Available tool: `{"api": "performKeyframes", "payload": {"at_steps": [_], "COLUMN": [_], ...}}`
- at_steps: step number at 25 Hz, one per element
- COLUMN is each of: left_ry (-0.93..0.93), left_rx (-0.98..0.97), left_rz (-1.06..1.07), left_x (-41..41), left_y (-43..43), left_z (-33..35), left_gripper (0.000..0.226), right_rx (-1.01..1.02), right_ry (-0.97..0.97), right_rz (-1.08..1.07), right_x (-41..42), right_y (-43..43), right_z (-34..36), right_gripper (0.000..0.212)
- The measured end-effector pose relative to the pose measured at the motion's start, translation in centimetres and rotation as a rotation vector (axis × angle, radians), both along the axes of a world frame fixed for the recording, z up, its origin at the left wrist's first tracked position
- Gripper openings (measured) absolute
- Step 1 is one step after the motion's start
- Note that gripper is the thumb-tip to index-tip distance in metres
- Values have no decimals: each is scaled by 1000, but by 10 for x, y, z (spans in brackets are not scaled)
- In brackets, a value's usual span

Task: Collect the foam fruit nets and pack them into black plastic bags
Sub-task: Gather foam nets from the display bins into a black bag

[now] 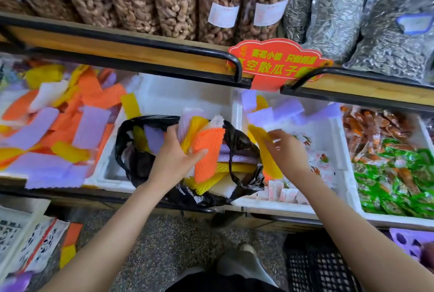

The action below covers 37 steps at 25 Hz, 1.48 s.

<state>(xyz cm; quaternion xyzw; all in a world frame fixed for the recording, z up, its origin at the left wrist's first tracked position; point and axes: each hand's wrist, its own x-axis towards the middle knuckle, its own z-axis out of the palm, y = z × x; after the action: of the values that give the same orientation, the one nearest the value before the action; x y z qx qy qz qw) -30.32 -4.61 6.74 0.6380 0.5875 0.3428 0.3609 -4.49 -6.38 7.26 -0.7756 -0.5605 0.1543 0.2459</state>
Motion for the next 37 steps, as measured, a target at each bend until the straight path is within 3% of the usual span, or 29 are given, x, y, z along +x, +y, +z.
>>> {"api": "performKeyframes", "payload": {"at_steps": [3, 5, 7, 9, 12, 15, 17, 20, 22, 24, 26, 28, 29, 31, 34, 37], "left_ry": [-38, -63, -113, -151, -159, -182, -187, -192, -186, -172, -158, -159, -151, -112, -64, 85], "left_rx": [41, 64, 107, 151, 177, 170, 173, 169, 172, 189, 191, 186, 190, 185, 169, 234], "left_rz": [68, 146, 215, 268, 348, 363, 358, 348, 332, 311, 272, 210, 173, 96, -37, -167], "left_x": [-10, -21, -38, -54, -71, -78, -79, -76, -74, -73, -71, -64, -58, -42, -19, -5], "left_y": [-1, 0, 2, 2, -3, -8, -9, -10, -9, -6, -5, -4, -5, -6, -10, -9], "left_z": [12, 23, 29, 34, 38, 39, 38, 39, 40, 39, 38, 38, 38, 37, 28, 15], "left_gripper": [69, 66, 64, 65, 58, 53, 54, 59, 62, 57, 54, 62, 71, 82, 87, 87], "right_rx": [388, 559, 591, 475, 257, 319, 298, -92, -316, -310, 2, 301, 342, 167, -209, -94], "right_ry": [156, 276, 336, 343, 214, 82, -120, -429, -489, -411, -294, -367, -400, -406, -384, -119], "right_rz": [-35, 86, 226, 321, 276, 229, 372, 601, 711, 764, 691, 500, 400, 303, 249, 124], "right_x": [-21, -51, -83, -100, -99, -105, -121, -145, -150, -147, -135, -111, -98, -77, -62, -52], "right_y": [-16, -32, -43, -38, -2, 23, 24, 14, 9, 2, -15, -31, -39, -51, -54, -44], "right_z": [52, 82, 92, 85, 72, 61, 37, -9, -23, -23, -18, -24, -29, -36, -34, -15], "right_gripper": [6, 17, 28, 22, 11, 16, 20, 31, 38, 46, 53, 60, 64, 65, 33, 19]}}
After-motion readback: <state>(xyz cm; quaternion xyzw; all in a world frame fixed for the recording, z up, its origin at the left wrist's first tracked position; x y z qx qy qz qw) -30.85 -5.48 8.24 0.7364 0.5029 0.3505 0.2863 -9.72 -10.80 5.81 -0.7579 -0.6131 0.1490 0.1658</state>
